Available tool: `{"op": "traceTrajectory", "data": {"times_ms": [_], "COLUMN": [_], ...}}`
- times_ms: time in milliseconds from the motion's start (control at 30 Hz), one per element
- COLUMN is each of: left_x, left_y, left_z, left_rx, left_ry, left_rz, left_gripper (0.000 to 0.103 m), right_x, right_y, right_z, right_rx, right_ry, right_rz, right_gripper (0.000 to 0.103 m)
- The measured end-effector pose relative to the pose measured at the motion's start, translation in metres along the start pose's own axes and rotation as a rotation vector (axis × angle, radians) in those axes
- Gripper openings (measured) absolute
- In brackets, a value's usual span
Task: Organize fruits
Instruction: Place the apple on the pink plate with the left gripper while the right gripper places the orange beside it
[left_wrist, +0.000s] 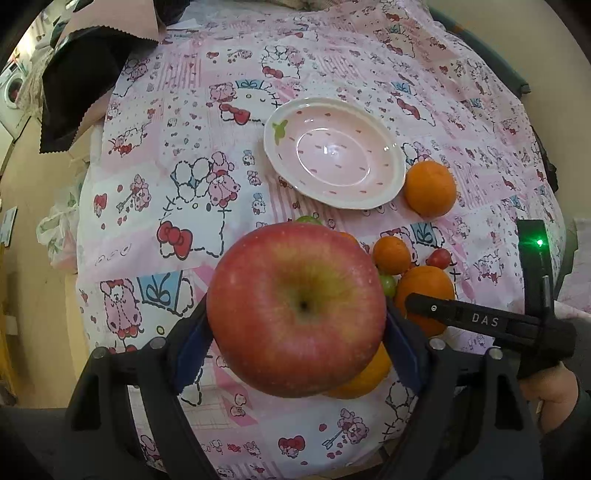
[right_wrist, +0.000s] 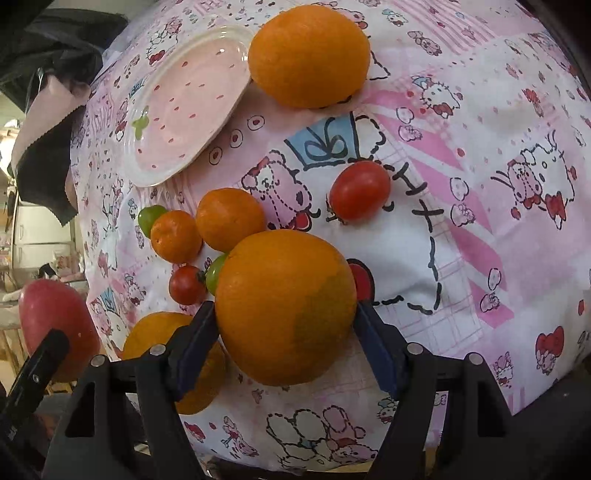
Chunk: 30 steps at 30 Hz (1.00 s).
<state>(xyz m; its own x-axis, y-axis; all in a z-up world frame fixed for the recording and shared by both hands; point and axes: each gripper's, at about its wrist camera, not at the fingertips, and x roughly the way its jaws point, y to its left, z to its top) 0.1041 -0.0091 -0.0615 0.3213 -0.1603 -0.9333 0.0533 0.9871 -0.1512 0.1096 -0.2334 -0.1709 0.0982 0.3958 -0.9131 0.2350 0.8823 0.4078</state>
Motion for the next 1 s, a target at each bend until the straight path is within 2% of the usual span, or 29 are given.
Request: {"op": "traceTrajectory", "data": {"times_ms": [100,200,333,600,800,1000], "left_x": [-0.002,-0.003,-0.005,-0.007,-0.019,-0.019], "left_y": [0.001,0.003,0.004,0.006,-0.001,-0.003], "left_z": [-0.001,-0.002,-0.003,0.002,0.029,0.073], "left_rx": [-0.003,-0.010,-0.010,-0.019,0.002,0.005], "left_ry": [-0.002,-0.005,-0.010,-0.028,-0.072,-0.094], "left_rz": [0.000,-0.003,0.003,0.000,-0.003,0.008], "left_gripper": [0.081,0.081,0.081,0.081,0.081,0.081], "right_x": [-0.005,-0.018,-0.045,-0.088,-0.110,-0.121], "right_y": [0.007,0.000,-0.010,-0.007,0.020,0.053], "right_z": [-0.005,-0.012,-0.017,-0.021,0.005,0.055], "right_rx": [-0.045,-0.033,-0.006,-0.004,-0.064,-0.133], "right_ry": [-0.014,-0.032,-0.113,-0.206,-0.237,-0.269], "right_rz": [-0.012,0.009,0.037,0.228,0.280,0.282], "right_gripper": [0.073,0.073,0.073,0.073,0.073,0.073]}}
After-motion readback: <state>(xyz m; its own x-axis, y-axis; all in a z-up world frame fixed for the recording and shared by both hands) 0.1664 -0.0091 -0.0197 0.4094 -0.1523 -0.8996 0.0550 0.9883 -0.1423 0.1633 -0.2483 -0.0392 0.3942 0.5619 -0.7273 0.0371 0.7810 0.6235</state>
